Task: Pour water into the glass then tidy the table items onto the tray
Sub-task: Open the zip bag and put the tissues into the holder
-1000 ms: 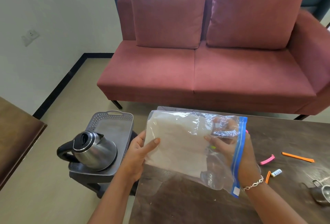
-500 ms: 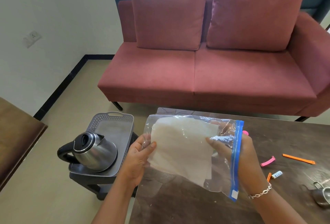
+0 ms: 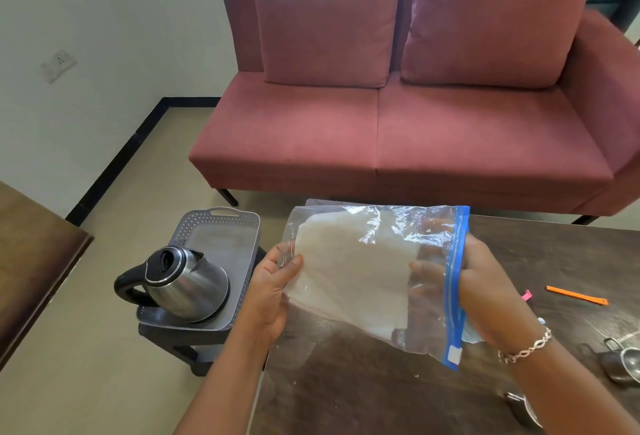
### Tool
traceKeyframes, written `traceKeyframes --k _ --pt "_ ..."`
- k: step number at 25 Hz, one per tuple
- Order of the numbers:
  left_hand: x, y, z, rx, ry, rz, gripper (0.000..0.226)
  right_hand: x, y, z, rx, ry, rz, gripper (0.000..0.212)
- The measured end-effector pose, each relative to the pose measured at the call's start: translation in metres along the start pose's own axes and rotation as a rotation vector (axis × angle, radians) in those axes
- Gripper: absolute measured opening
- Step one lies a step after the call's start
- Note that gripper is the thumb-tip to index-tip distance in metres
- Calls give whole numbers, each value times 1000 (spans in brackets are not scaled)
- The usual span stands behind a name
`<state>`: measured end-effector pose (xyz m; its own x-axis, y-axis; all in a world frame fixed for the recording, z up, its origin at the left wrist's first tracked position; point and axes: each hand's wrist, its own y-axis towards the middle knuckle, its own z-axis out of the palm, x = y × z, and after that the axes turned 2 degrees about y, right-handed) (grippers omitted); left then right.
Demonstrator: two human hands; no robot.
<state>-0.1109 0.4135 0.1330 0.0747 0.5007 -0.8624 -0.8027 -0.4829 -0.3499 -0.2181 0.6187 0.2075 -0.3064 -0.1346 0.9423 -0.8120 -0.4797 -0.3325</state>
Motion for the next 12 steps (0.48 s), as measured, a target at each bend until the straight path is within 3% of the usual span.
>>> traceKeyframes --k 4,8,12 --pt "-1 4 6 -14 -14 24 19 -1 3 1 42 35 129 29" --pt "-2 7 8 5 -23 31 20 -1 7 2 10 -292 56 14" --pt "1 7 5 10 -16 16 18 0 5 1 -38 -184 -78 40"
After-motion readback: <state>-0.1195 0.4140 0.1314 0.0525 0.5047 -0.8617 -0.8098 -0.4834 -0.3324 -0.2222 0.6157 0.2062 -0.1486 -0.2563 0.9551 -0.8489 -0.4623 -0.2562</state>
